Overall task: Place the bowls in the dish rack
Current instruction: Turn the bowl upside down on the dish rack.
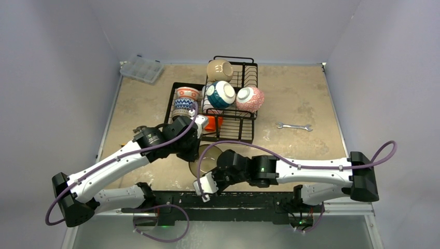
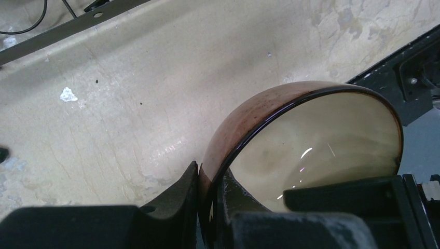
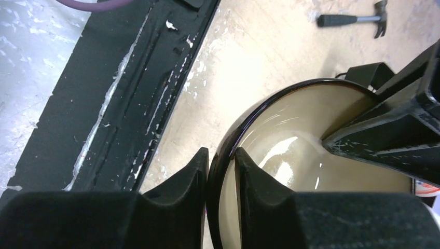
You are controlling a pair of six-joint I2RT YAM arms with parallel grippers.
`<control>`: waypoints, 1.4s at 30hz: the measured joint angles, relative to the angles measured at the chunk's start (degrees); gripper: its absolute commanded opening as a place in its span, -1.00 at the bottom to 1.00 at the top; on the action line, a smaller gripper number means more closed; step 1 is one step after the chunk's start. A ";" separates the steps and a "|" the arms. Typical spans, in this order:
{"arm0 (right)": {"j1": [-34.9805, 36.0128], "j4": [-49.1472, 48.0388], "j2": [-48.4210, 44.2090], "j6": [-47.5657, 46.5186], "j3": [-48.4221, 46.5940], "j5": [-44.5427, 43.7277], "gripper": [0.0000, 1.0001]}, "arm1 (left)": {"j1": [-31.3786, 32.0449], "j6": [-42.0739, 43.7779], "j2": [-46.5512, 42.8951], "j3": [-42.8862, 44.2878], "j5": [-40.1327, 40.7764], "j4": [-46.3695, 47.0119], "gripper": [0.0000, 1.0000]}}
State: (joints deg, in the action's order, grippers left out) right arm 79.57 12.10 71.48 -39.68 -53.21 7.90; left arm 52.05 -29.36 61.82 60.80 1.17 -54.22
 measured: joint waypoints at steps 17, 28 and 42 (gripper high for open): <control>0.72 1.60 4.74 2.10 -1.18 -3.39 -1.00 | -1.31 -0.42 0.11 -1.44 0.57 1.31 0.52; 0.63 4.83 7.10 9.09 -1.22 -3.80 -1.00 | -1.77 -2.34 -5.29 -1.40 9.66 1.38 0.95; 0.61 -0.09 0.81 16.90 -1.27 -6.19 -1.00 | -2.27 -2.49 -8.59 4.48 29.00 -0.46 0.98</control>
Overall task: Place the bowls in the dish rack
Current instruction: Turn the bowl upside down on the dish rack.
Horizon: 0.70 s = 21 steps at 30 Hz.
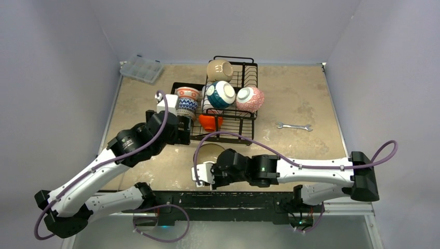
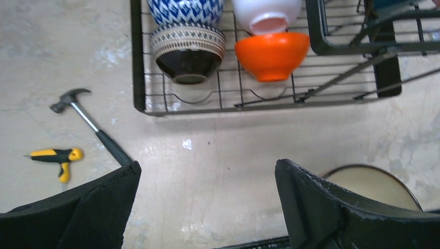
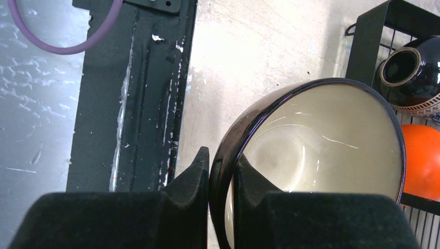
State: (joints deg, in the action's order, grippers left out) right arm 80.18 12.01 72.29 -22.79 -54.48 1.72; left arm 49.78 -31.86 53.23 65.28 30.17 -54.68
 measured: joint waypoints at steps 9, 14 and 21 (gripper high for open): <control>0.00 1.20 0.57 3.93 -2.62 -0.74 -1.00 | -11.02 6.80 5.81 2.47 -2.21 2.67 0.98; -1.16 3.87 2.58 5.22 -6.99 1.62 -1.00 | -26.51 11.26 8.22 0.68 -13.70 7.63 0.98; -9.99 6.01 8.11 8.94 -18.16 14.80 -1.00 | -45.03 14.23 10.64 -6.45 -28.70 15.85 0.97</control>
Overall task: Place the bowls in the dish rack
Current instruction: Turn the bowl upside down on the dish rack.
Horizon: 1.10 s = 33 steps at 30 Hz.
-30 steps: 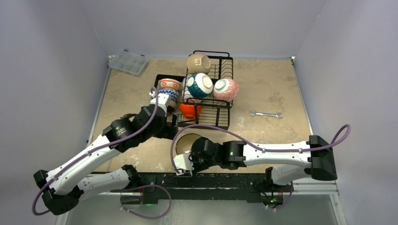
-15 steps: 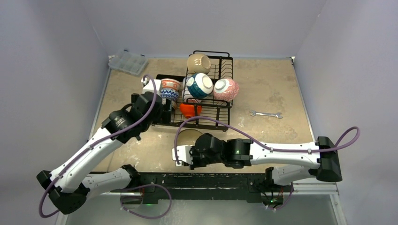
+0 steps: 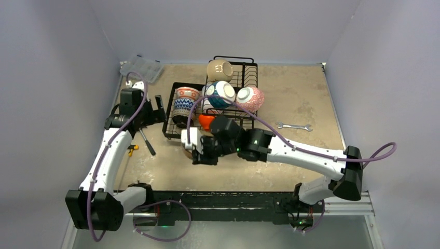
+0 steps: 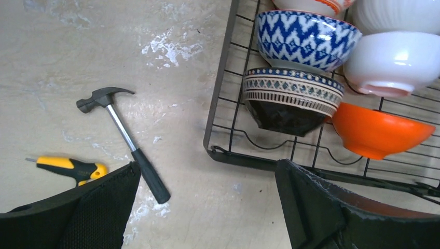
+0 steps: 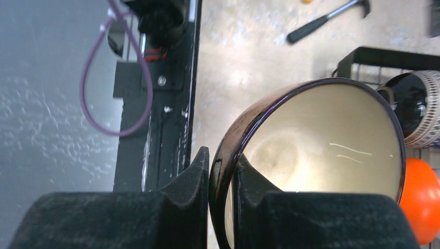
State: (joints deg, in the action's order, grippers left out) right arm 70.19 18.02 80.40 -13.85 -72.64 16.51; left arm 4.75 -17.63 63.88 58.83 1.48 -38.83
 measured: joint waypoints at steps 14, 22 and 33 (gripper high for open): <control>-12.70 -5.42 7.23 15.76 -22.91 12.52 -1.00 | -6.88 0.26 0.42 -15.19 -10.84 17.49 0.97; -25.11 -13.18 11.32 30.71 -31.08 18.78 -1.00 | -6.88 0.94 0.42 -17.11 -12.63 19.19 0.98; -45.88 -30.47 16.17 56.74 -30.60 25.40 -1.00 | -6.82 2.27 0.42 -17.11 -12.35 19.54 0.97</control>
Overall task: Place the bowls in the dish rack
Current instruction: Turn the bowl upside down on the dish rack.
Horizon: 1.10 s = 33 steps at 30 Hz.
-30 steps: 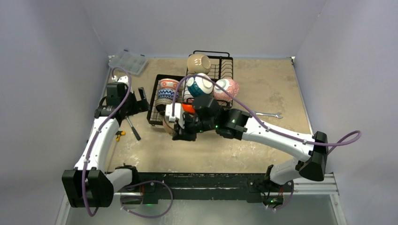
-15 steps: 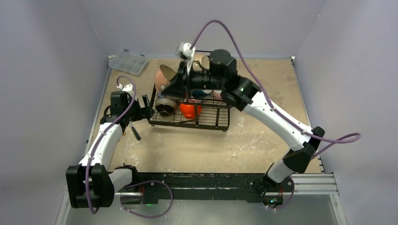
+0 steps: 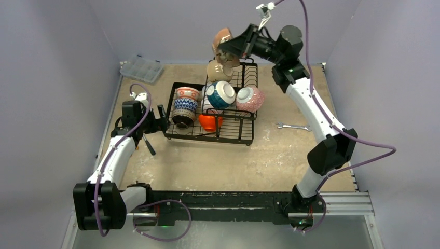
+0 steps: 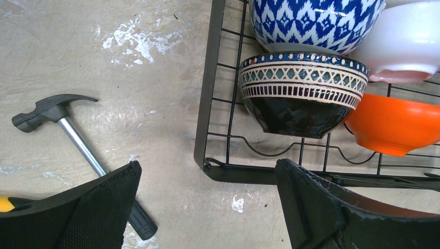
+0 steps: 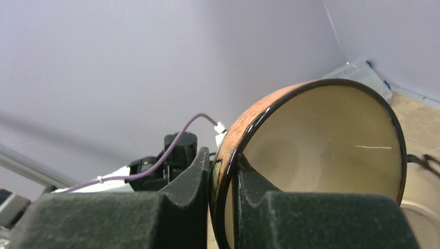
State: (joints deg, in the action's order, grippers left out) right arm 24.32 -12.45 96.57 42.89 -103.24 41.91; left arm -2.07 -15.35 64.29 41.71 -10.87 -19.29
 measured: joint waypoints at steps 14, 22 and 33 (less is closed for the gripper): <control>-16.72 -20.83 5.49 26.71 5.49 7.48 -1.00 | 0.37 0.20 1.14 0.00 0.24 -0.04 0.97; -16.00 -28.61 6.99 33.86 15.61 10.38 -1.00 | 0.72 0.22 1.29 0.00 0.24 -0.04 0.96; -17.38 -40.24 6.99 41.16 23.82 9.75 -1.00 | 1.44 0.22 1.27 0.00 0.46 -0.07 0.95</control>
State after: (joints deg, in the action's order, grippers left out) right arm 6.94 -52.69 103.57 84.05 -79.42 51.66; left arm -0.62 -15.14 65.56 41.71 -10.41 -19.35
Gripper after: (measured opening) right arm 0.159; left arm 0.982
